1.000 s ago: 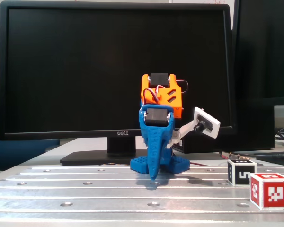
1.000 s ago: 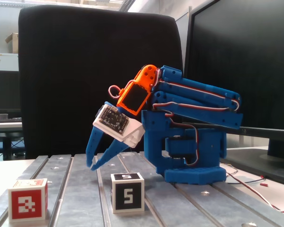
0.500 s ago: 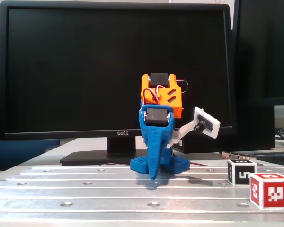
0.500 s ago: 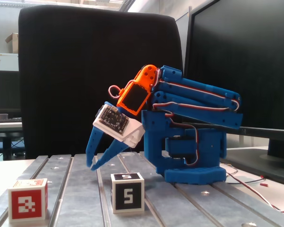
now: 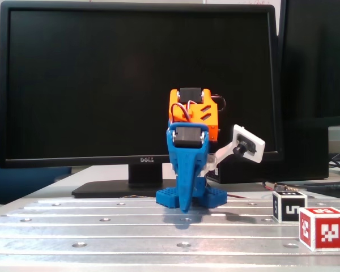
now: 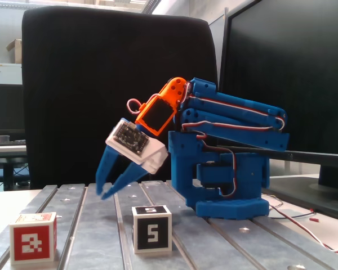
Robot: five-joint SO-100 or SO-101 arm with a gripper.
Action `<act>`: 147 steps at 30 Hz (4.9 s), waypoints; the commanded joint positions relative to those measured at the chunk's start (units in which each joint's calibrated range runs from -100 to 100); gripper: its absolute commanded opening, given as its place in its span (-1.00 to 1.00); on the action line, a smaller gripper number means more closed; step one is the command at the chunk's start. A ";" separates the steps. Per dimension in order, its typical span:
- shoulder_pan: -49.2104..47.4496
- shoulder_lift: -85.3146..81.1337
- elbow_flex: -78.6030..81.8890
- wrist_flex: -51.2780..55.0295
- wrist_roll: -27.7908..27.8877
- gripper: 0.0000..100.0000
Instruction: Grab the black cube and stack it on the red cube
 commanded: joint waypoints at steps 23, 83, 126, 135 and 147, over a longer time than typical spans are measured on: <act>-2.17 30.65 -26.41 -4.00 1.23 -0.99; -41.89 75.93 -55.18 16.44 25.69 -0.43; -44.03 83.11 -48.66 5.92 25.17 -0.44; -44.03 83.28 -48.76 4.21 25.17 -0.44; -44.10 83.78 -48.85 4.12 24.96 -0.44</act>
